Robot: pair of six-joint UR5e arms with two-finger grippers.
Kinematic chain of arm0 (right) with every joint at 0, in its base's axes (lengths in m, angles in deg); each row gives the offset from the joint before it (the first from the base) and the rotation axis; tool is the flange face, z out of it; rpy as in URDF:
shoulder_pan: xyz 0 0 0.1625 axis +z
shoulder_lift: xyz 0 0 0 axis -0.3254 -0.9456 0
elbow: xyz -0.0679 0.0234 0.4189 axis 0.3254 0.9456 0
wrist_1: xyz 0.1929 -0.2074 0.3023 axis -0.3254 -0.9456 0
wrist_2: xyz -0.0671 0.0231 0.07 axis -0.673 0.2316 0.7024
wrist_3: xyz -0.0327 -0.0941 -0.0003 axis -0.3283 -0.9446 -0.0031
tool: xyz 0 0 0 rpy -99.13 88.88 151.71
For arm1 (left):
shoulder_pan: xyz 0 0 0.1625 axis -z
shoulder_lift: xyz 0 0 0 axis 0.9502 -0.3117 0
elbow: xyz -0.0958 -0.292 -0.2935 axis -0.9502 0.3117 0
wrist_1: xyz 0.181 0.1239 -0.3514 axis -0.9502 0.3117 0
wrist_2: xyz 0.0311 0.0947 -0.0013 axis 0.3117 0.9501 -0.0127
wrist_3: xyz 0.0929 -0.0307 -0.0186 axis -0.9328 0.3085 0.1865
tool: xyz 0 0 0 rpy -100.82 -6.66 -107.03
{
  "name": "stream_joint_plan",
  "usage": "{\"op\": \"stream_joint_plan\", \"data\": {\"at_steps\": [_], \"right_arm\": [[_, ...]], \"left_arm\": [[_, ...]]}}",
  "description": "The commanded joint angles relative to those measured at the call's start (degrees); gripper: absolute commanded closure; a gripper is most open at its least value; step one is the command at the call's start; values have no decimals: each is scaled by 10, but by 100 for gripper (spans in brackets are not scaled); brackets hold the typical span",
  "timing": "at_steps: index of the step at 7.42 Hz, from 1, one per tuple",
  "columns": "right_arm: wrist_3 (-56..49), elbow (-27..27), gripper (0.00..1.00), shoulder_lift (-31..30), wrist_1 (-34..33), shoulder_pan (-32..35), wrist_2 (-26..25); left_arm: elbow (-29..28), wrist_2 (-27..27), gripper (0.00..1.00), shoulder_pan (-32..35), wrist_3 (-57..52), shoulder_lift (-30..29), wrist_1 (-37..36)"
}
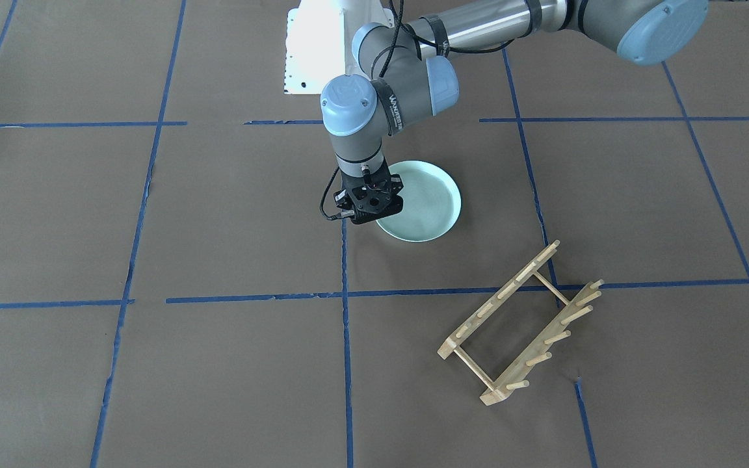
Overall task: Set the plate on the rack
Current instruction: 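Close the left gripper on the plate's rim, then lift the plate upright with the left gripper and carry it above the rack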
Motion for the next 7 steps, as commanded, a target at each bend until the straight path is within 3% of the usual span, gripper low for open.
{"op": "stream_joint_plan", "data": {"at_steps": [1, 4, 7], "right_arm": [[0, 0, 0, 0, 0, 0, 0], [0, 1, 0, 0, 0, 0, 0], [0, 0, 0, 0, 0, 0, 0]], "left_arm": [[34, -51, 100, 1, 20, 3, -2], [169, -157, 100, 60, 19, 3, 1], [196, -266, 100, 173, 22, 5, 182]]}}
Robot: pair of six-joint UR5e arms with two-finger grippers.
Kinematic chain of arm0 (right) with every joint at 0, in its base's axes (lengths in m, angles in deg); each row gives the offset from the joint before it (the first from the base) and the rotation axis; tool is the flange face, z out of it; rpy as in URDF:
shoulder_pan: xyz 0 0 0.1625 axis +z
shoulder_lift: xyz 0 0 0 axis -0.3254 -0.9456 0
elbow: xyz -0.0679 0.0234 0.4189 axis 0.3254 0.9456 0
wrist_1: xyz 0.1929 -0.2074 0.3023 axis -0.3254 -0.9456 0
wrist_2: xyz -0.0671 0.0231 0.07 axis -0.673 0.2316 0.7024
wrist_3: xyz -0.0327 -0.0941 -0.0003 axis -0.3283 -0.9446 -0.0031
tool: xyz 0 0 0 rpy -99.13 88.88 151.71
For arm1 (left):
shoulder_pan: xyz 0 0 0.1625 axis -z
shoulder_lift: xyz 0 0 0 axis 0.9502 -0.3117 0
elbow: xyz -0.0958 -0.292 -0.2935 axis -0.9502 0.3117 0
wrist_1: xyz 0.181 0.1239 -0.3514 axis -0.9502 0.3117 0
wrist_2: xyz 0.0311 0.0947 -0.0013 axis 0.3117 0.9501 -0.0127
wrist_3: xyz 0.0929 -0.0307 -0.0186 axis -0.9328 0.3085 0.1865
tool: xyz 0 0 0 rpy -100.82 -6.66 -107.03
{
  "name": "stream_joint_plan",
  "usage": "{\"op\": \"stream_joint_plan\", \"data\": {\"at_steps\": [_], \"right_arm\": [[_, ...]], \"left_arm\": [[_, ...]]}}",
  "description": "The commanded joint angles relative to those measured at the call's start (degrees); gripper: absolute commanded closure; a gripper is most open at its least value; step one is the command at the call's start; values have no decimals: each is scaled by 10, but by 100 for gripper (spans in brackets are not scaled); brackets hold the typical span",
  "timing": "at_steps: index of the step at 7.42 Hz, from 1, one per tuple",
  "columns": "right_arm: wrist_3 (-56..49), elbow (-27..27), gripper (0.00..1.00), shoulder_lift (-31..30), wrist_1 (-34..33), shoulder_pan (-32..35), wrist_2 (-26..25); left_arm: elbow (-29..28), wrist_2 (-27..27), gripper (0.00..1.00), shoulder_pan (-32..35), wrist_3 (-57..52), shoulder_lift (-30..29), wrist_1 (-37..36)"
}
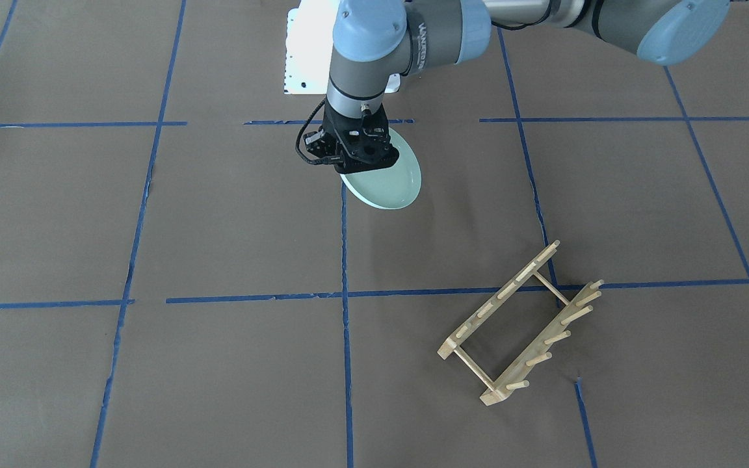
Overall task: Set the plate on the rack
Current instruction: 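Lift the plate upright with the left gripper and carry it above the rack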
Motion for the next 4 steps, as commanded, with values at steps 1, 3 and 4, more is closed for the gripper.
{"op": "stream_joint_plan", "data": {"at_steps": [1, 3, 4], "right_arm": [[0, 1, 0, 0, 0, 0, 0], [0, 0, 0, 0, 0, 0, 0], [0, 0, 0, 0, 0, 0, 0]], "left_arm": [[3, -46, 100, 84, 46, 16, 173], [-13, -46, 100, 153, 144, 69, 385], [-37, -43, 100, 179, 187, 83, 456]]}}
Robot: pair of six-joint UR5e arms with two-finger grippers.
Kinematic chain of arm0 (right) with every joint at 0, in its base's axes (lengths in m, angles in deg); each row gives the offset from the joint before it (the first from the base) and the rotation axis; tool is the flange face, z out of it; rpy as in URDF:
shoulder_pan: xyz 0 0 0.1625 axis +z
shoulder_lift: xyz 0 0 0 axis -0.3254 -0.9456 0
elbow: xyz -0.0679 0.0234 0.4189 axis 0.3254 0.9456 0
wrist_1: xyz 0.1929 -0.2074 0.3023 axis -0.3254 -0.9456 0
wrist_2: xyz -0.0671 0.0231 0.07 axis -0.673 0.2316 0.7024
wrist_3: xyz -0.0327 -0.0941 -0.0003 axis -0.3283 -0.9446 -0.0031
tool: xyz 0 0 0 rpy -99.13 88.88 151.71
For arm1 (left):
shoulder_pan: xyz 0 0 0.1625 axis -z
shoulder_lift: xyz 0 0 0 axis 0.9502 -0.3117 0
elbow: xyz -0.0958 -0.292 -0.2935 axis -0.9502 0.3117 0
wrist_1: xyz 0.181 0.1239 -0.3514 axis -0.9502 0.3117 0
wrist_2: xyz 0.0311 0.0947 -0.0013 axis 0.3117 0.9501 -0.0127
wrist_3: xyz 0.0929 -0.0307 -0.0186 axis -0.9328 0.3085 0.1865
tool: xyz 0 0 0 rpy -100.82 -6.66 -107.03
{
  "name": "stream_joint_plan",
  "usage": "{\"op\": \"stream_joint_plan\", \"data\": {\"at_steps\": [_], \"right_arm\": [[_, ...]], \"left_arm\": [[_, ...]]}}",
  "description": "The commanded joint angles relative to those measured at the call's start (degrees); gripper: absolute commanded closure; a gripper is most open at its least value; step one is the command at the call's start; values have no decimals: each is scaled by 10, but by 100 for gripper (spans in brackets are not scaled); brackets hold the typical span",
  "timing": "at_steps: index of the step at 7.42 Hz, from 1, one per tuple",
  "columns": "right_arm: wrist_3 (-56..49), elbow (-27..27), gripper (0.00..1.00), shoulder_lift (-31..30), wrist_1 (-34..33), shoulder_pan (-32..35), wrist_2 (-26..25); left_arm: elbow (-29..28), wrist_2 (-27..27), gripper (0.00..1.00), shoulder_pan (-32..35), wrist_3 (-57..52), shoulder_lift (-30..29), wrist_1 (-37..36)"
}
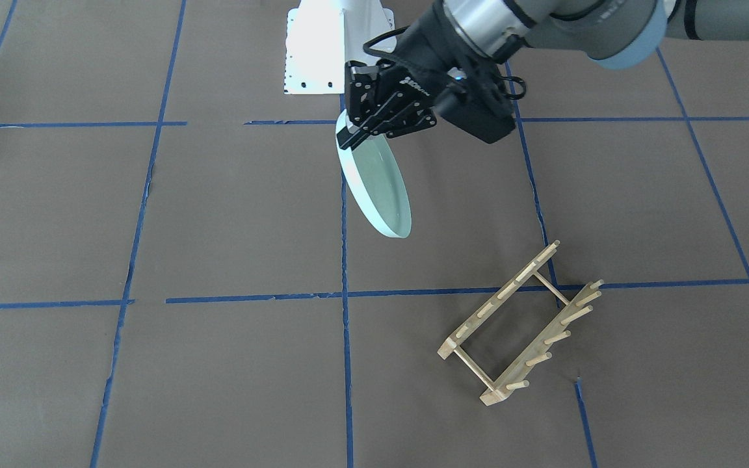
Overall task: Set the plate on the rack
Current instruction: 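Lift the plate upright with the left gripper and carry it above the rack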
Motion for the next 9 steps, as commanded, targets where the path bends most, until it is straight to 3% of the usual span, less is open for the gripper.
{"op": "stream_joint_plan", "data": {"at_steps": [1, 4, 9], "right_arm": [[0, 1, 0, 0, 0, 0, 0], [0, 1, 0, 0, 0, 1, 0], [0, 1, 0, 0, 0, 1, 0]], "left_arm": [[-55, 5, 100, 63, 103, 37, 165], [-178, 176, 100, 75, 252, 55, 372], [-245, 234, 100, 70, 284, 94, 501]]}}
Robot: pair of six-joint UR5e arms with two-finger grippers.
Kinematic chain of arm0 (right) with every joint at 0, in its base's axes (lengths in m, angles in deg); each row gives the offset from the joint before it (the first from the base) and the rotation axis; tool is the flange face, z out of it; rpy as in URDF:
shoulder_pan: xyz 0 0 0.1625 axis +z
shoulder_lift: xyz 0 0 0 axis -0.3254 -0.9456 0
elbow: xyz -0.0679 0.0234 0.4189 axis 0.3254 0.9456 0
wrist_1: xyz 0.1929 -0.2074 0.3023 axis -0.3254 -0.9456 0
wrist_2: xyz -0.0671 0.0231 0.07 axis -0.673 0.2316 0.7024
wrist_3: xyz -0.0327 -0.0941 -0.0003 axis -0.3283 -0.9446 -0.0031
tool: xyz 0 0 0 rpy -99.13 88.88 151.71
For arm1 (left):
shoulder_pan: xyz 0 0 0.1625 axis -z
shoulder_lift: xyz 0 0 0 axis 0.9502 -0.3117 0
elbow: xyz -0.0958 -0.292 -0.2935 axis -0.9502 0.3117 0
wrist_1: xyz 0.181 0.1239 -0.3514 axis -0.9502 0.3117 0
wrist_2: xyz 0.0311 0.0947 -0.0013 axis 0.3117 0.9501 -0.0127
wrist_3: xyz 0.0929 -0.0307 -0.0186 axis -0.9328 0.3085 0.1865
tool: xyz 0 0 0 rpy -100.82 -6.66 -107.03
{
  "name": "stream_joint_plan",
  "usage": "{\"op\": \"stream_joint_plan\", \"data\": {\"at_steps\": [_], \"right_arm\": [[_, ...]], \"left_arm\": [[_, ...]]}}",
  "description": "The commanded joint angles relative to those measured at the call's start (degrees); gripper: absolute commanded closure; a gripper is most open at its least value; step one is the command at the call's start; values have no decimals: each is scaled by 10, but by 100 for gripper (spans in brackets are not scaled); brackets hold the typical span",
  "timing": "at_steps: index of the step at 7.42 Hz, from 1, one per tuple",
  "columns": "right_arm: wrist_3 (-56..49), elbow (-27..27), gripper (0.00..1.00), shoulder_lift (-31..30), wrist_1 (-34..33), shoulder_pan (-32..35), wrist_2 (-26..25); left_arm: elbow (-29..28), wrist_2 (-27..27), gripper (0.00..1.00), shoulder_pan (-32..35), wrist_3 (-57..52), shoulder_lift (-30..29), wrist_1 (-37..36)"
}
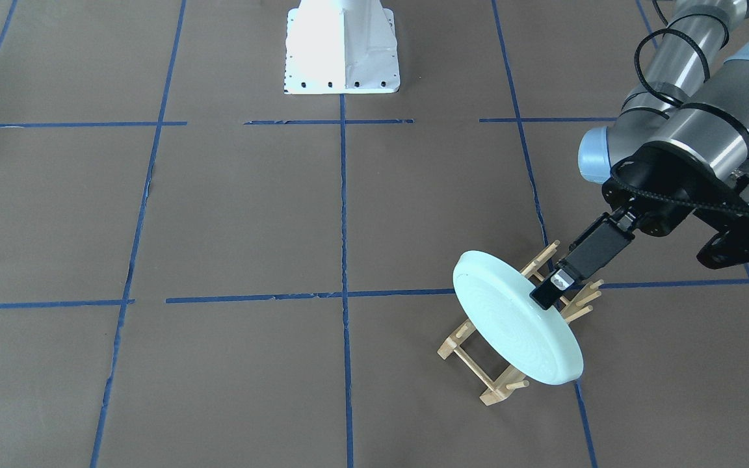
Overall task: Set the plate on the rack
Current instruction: 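Lower the upright plate into the rack slots with the left gripper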
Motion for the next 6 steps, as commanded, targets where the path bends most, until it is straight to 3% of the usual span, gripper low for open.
{"op": "stream_joint_plan", "data": {"at_steps": [1, 6], "right_arm": [[0, 0, 0, 0, 0, 0, 0], [0, 0, 0, 0, 0, 0, 0]], "left_arm": [[-16, 14, 100, -3, 5, 10, 30], [-32, 28, 100, -22, 5, 18, 51]]}}
